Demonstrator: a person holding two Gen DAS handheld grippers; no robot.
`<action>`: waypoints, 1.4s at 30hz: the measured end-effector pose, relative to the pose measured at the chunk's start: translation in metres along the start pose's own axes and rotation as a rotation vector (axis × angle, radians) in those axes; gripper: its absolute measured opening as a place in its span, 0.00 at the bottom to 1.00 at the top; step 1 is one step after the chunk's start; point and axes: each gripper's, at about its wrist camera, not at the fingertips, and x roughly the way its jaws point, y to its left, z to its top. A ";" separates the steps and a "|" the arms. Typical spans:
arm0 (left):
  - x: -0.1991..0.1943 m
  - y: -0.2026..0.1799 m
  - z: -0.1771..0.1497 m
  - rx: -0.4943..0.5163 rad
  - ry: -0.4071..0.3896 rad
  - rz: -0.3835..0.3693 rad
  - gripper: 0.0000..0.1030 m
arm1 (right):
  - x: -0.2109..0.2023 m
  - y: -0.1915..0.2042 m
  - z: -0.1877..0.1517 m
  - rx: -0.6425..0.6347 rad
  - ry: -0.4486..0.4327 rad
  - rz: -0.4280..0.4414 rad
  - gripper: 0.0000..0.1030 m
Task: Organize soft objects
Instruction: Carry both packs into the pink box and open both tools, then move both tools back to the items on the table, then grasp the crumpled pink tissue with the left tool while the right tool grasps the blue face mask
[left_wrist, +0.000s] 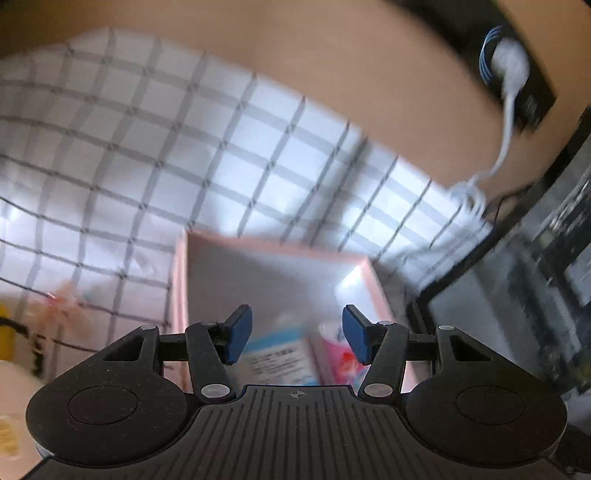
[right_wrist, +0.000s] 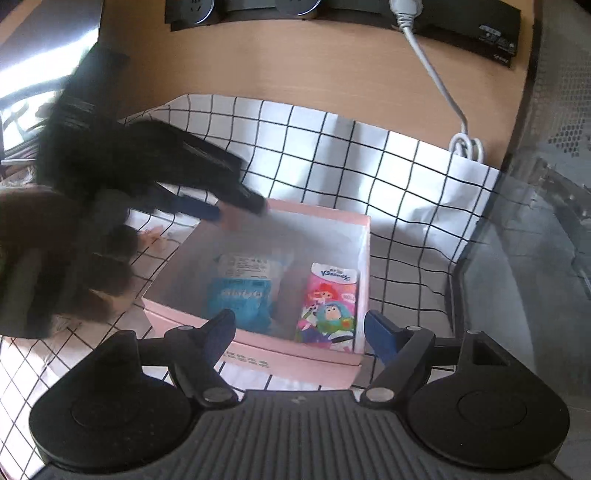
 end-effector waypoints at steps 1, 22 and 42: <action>-0.015 0.001 0.002 0.001 -0.026 -0.004 0.57 | 0.004 -0.004 0.004 0.007 -0.004 -0.004 0.75; -0.299 0.201 -0.072 -0.210 -0.321 0.466 0.57 | 0.002 0.158 0.107 0.030 -0.064 0.223 0.84; -0.185 0.184 -0.145 -0.094 -0.018 0.408 0.45 | 0.003 0.180 0.019 -0.148 0.114 0.194 0.84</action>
